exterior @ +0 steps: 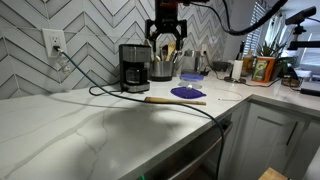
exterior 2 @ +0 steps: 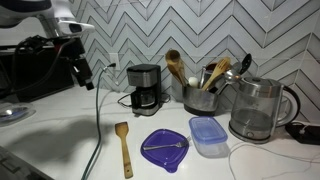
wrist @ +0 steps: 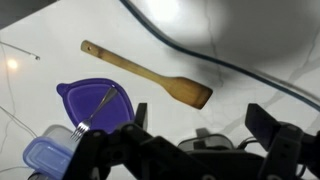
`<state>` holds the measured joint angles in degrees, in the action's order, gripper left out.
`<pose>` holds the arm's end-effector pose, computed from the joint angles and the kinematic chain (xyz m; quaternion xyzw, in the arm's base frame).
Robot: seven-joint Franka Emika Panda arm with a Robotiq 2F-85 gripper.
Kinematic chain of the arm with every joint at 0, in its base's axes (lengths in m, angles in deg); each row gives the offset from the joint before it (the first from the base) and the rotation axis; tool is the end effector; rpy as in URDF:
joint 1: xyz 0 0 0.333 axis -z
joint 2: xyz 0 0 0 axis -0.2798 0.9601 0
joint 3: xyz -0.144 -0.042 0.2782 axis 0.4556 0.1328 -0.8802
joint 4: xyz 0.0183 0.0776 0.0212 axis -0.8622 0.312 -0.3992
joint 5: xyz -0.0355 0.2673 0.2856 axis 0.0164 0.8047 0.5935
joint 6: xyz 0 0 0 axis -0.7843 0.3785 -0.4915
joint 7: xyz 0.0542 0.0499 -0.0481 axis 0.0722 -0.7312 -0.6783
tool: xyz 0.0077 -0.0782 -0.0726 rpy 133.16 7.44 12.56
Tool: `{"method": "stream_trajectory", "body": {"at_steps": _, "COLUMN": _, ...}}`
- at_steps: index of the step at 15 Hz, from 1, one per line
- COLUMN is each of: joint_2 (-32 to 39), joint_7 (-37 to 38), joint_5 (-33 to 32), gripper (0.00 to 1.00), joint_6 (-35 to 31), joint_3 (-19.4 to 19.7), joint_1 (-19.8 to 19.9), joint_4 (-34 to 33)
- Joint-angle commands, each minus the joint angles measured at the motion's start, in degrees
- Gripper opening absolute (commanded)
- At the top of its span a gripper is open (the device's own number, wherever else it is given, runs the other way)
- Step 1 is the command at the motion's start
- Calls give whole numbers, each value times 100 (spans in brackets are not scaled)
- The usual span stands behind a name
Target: Put the wooden spoon on the countertop
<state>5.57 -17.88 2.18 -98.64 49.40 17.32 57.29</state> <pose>0.4435 0.0530 0.5703 0.9900 -0.1064 0.0692 0.0608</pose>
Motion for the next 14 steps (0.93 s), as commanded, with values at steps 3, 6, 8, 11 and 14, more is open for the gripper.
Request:
{"method": "stream_trajectory", "body": {"at_steps": 3, "joint_2": 650, "joint_7": -871, "joint_5": 148, "gripper": 100, "joint_6": -729, "joint_3": 860, "joint_1": 292, "joint_4": -737}}
{"method": "stream_trajectory", "body": {"at_steps": 6, "joint_2": 1131, "joint_7": -1206, "joint_5": 186, "gripper": 100, "joint_6": -1211, "joint_3": 1219, "joint_1": 451, "joint_4": -1196}}
{"method": "stream_trajectory", "body": {"at_steps": 8, "joint_2": 1498, "joint_7": -1358, "joint_5": 358, "gripper": 100, "joint_6": -1574, "joint_3": 1430, "joint_1": 530, "joint_4": -1496}}
{"method": "stream_trajectory", "body": {"at_steps": 11, "joint_2": 2218, "joint_7": -1359, "joint_5": 303, "gripper": 100, "joint_6": -2385, "joint_3": 1595, "joint_1": 662, "joint_4": -2029}}
{"method": "stream_trajectory", "body": {"at_steps": 14, "joint_2": 2962, "joint_7": -1228, "joint_5": 254, "gripper": 100, "joint_6": -3023, "joint_3": 1692, "joint_1": 758, "joint_4": -2608}}
